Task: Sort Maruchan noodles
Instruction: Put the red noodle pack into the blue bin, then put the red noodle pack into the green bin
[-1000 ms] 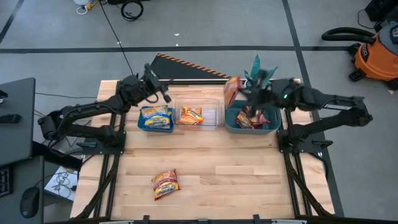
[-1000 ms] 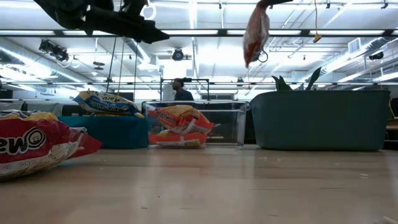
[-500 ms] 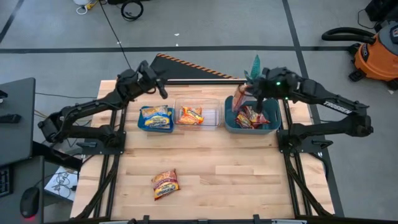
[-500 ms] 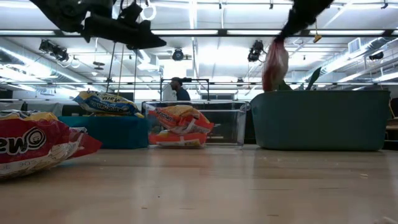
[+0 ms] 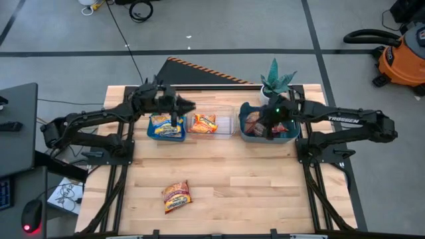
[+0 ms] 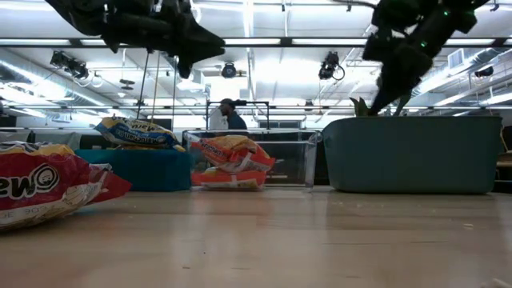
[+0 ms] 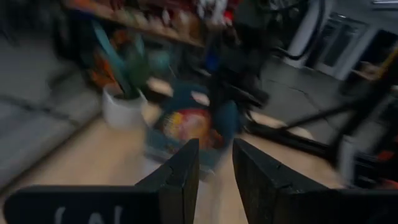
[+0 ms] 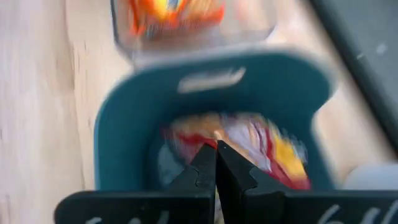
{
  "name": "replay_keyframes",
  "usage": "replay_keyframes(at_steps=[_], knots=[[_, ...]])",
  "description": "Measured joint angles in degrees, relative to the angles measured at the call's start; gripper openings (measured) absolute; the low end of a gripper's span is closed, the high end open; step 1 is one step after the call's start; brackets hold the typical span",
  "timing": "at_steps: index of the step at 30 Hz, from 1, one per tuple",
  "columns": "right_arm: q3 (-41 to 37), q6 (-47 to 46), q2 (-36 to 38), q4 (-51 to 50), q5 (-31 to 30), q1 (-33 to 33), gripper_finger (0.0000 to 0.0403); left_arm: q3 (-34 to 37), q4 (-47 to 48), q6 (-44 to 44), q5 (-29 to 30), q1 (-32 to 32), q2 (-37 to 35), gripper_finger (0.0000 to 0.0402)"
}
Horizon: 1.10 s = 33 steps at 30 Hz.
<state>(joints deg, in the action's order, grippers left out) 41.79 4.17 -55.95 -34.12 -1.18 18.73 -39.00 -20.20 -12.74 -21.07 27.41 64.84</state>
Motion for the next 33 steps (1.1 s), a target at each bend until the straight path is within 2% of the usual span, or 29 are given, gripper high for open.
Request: replay_keyframes(at_steps=[7,10,14,18,23,28,33], knots=[[-1.46,-9.55,-0.23,-11.37,-0.81,-5.44,0.0008,0.0,12.89,-4.69,-1.59,-7.11,0.0,0.0102],[-1.31,-12.87,-0.27,-11.2,-0.36,-7.02,0.0015,0.0,15.68,-4.71,0.67,-10.13,0.0,0.0102],[-0.51,-13.75,-0.32,-12.41,-0.59,-7.57,0.0037,0.0,16.34,-4.7,5.87,-13.47,0.02,0.0102],[3.46,-16.47,-0.3,-14.28,-1.98,-7.5,0.0066,0.0,17.66,-4.65,6.17,-16.26,0.0,0.0102],[8.68,-19.43,-0.3,-17.49,-2.07,-7.73,0.0109,0.0,25.41,-4.59,6.25,-20.67,0.02,0.0102],[9.15,-22.52,-0.88,-13.65,-3.89,-11.46,0.0133,0.0,32.23,-4.71,7.59,-26.82,0.02,0.0102],[9.14,-23.58,-5.15,-3.59,-5.47,-19.82,0.0135,0.0,35.28,-7.44,12.02,-34.49,0.01,0.0102]])
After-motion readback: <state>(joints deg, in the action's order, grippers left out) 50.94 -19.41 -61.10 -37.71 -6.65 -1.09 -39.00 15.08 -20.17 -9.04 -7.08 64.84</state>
